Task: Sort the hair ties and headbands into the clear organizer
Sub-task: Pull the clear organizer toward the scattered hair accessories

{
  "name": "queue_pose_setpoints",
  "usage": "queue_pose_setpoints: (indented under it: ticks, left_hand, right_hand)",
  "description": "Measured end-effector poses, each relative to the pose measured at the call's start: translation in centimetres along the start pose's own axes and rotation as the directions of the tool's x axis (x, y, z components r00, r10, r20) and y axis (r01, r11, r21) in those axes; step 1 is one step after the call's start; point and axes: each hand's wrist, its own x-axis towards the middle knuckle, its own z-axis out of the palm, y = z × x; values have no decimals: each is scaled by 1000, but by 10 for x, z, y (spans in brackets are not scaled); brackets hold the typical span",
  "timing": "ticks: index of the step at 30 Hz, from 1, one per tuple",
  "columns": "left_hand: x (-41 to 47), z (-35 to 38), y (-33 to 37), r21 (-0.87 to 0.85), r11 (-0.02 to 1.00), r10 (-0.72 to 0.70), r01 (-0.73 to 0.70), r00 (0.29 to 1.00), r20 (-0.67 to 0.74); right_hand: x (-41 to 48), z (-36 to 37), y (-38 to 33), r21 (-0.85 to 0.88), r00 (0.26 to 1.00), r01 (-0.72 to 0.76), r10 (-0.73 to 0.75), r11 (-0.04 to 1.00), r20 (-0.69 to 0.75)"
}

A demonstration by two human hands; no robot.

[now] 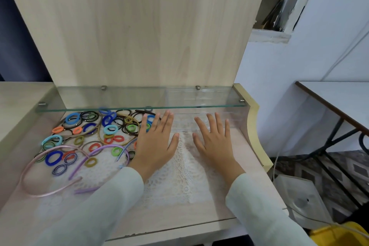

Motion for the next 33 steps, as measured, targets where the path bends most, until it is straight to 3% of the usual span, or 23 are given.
queue_pose_setpoints:
  ticks: [7,10,14,17,20,24,28,33]
  left_hand:
    - [0,-5,3,-99,995,-28,31,999,31]
    - [0,-11,9,-270,960,-65,74,997,42]
    - [2,-17,18,-648,727,-182,226,974,136]
    - [4,-20,25,-762,576,-234,296,953,194]
    - [10,-22,29,-792,472,-292,388,916,275]
    - [17,-20,31,-824,343,-325,451,880,346]
    - [22,-21,31,-829,258,-357,497,846,396]
    - [25,-27,32,-830,148,-416,538,795,441]
  right_hand:
    - [-4,-10,5,50,998,33,-30,998,-51]
    - [-9,-15,5,180,997,19,-6,984,-74]
    - [-11,-27,7,401,987,-24,85,916,-135]
    - [-5,-38,16,578,964,-105,226,809,-142]
    - [9,-43,36,609,911,-266,401,747,-93]
    - [23,-47,62,509,842,-474,538,718,26]
    - [27,-50,74,467,818,-568,528,678,228]
    - [30,-55,83,504,825,-563,484,655,292]
